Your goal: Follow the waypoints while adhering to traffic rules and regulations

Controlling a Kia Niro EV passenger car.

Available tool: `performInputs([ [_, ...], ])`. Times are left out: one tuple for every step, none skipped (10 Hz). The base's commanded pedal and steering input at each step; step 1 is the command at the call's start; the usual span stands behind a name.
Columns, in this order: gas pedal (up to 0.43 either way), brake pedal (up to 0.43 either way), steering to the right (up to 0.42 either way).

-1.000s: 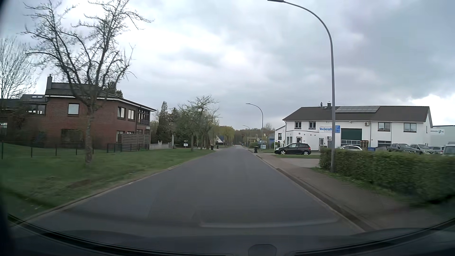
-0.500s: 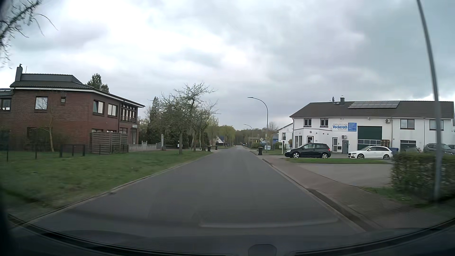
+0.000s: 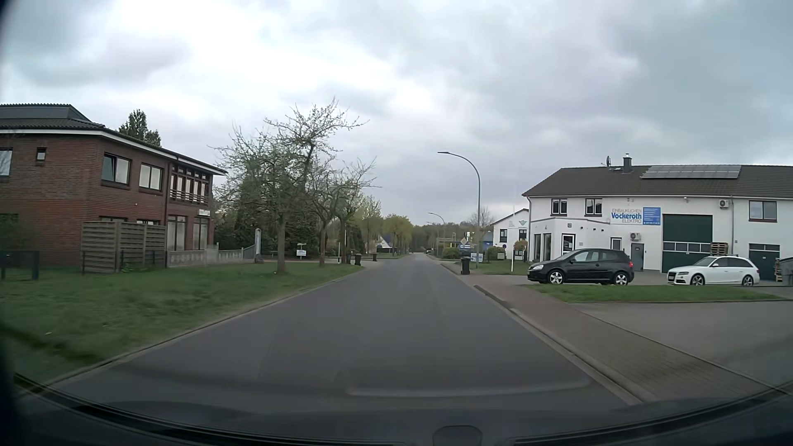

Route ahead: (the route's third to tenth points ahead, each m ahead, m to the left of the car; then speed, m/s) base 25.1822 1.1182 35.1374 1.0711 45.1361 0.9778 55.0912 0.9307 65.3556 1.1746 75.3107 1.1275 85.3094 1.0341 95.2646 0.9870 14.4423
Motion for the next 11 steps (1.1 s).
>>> performInputs([
  [0.15, 0.0, 0.002],
  [0.15, 0.0, 0.002],
  [0.15, 0.0, 0.003],
  [0.157, 0.0, 0.002],
  [0.157, 0.0, 0.002],
  [0.157, 0.0, 0.002],
  [0.157, 0.0, 0.002],
  [0.157, 0.0, 0.003],
  [0.157, 0.0, 0.003],
  [0.157, 0.0, 0.004],
  [0.157, 0.0, 0.005],
])
